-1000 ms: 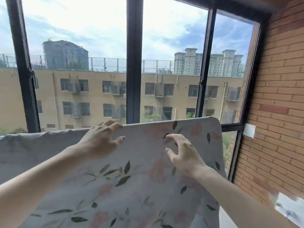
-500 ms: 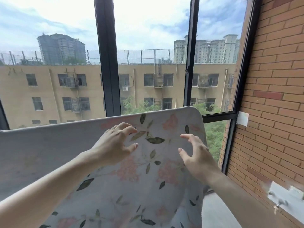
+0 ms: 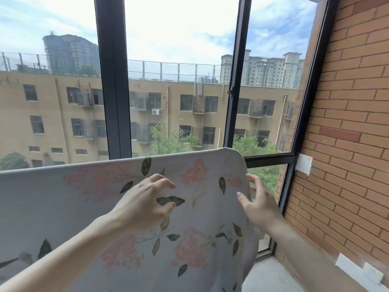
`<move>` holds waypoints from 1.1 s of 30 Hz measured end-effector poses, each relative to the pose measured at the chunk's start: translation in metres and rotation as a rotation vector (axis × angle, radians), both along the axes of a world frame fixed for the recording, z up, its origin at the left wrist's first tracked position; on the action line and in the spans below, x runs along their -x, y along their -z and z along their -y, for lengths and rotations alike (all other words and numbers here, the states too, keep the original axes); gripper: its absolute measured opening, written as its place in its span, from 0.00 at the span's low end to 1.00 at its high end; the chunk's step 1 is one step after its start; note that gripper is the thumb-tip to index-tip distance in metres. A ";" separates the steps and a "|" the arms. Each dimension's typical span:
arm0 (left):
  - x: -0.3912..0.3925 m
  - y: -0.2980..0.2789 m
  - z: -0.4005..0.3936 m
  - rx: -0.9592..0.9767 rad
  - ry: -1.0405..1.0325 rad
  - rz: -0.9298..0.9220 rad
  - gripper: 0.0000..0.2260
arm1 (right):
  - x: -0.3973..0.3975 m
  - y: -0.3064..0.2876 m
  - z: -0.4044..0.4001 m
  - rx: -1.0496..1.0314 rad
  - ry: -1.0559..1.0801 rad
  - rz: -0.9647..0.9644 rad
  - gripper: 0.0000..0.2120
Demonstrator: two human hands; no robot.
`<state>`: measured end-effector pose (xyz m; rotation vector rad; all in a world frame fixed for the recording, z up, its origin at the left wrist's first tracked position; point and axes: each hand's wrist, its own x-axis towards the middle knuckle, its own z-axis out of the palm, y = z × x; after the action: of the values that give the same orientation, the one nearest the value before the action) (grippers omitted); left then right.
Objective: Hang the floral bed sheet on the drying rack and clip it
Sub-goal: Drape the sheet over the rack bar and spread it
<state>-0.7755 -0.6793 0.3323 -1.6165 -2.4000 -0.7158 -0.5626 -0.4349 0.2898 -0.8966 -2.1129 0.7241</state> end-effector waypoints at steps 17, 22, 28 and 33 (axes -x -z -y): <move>-0.079 0.030 -0.036 -0.051 -0.442 0.110 0.17 | 0.073 0.020 -0.180 0.108 -0.337 -0.092 0.12; -0.113 0.032 -0.039 -0.017 -0.518 0.113 0.15 | 0.057 0.025 -0.171 0.062 -0.424 -0.126 0.11; -0.146 0.022 -0.028 -0.011 -0.551 0.093 0.14 | 0.015 0.025 -0.143 -0.023 -0.454 -0.172 0.11; -0.179 0.023 -0.024 -0.029 -0.546 0.096 0.14 | -0.023 0.031 -0.126 -0.035 -0.452 -0.196 0.09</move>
<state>-0.5968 -0.6555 0.3088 -0.8541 -2.6955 -0.7216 -0.5398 -0.3084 0.2584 -0.3093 -2.1602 0.9542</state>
